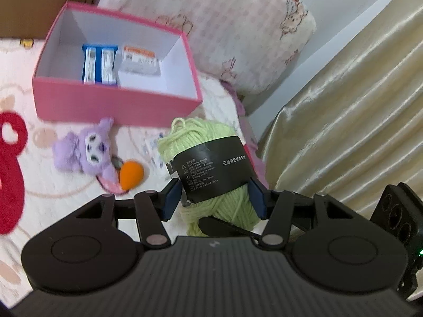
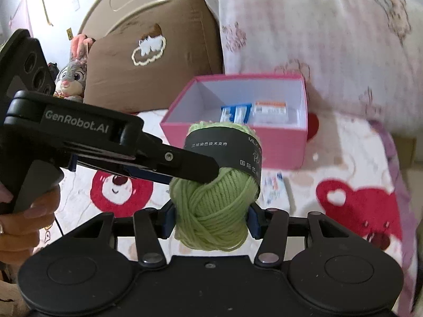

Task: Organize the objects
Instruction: 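Carry the yarn ball with the right gripper into the pink box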

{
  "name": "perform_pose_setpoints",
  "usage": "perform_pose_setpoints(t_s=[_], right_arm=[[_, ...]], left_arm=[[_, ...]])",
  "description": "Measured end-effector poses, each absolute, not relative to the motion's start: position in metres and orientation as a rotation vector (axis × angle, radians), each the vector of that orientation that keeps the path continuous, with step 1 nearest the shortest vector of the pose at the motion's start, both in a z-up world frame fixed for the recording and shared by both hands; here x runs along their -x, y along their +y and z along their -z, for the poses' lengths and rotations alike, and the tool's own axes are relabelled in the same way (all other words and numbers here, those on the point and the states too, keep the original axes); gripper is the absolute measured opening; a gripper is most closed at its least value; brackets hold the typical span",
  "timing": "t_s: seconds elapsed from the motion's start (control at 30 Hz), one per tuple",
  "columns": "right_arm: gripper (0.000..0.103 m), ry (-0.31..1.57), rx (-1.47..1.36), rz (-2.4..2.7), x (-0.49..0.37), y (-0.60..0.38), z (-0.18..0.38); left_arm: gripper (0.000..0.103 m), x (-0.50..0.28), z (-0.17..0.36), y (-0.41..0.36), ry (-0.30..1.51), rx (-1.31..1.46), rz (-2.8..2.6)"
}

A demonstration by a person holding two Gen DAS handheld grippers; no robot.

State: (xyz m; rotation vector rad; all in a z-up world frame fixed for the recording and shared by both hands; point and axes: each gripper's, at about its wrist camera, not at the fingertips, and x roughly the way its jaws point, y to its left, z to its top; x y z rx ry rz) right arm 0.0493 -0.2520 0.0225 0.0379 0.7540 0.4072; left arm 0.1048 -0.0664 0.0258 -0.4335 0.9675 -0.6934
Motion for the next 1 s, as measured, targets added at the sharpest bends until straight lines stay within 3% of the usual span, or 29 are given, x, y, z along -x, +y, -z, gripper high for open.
perform_pose_setpoints(t_s=[0.47,1.0], right_arm=[[0.057,0.747,-0.059,-0.393,-0.133,-0.246,-0.077],[0.057,0.895,-0.093,-0.318,-0.269,-0.255,-0.007]], left_arm=[[0.055,-0.192,-0.079,-0.077,0.931,0.388,0.656],[0.054,-0.313,0.005,-0.098,1.028,0.490,0.540]])
